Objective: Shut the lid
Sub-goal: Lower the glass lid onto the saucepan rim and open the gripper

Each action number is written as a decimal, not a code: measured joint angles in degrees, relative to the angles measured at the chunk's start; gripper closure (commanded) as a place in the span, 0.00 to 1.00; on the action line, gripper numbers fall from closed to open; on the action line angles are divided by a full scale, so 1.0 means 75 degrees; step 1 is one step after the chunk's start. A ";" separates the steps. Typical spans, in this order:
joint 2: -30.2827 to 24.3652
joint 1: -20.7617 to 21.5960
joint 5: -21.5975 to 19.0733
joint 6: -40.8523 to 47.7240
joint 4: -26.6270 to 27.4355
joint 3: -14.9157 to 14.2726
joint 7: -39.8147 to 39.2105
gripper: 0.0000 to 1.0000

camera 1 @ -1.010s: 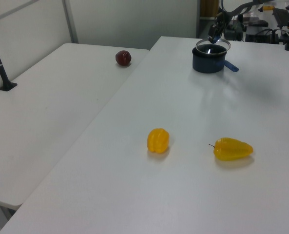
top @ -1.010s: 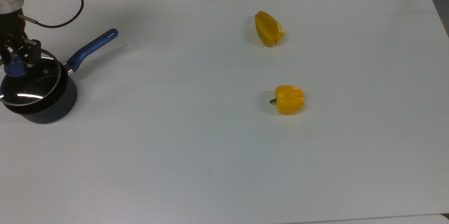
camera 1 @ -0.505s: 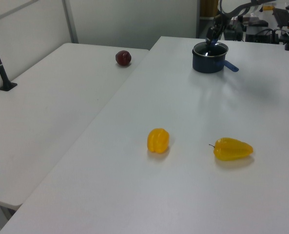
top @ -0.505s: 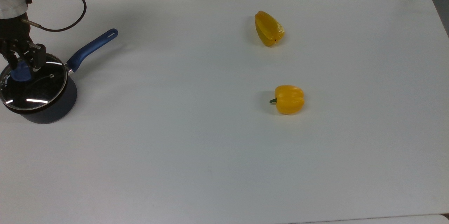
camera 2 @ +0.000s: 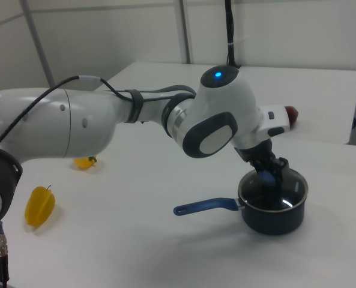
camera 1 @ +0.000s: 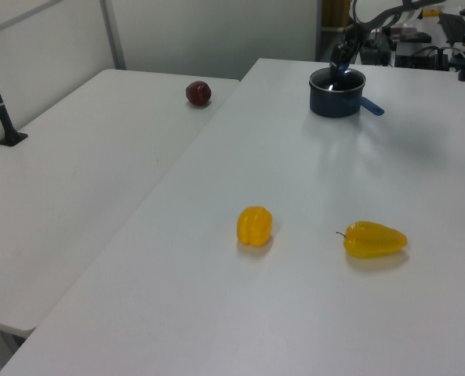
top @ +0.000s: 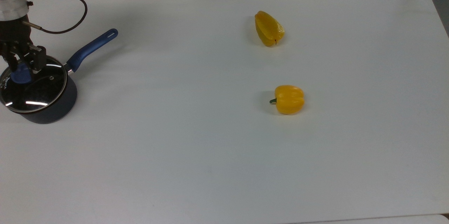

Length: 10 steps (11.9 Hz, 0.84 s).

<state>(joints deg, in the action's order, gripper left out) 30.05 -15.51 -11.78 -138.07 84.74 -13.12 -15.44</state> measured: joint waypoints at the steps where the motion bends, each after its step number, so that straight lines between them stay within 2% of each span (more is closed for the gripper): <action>1: 0.0033 0.0000 0.0000 -0.0067 0.0001 0.0000 0.0000 0.50; 7: 0.0080 0.0000 -0.0004 -0.0152 -0.0003 0.0001 0.0000 0.50; 10: 0.0080 0.0002 -0.0004 -0.0152 -0.0003 0.0002 0.0000 0.44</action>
<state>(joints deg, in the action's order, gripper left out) 30.65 -15.49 -11.81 -139.21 84.72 -13.11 -15.44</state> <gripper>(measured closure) 0.392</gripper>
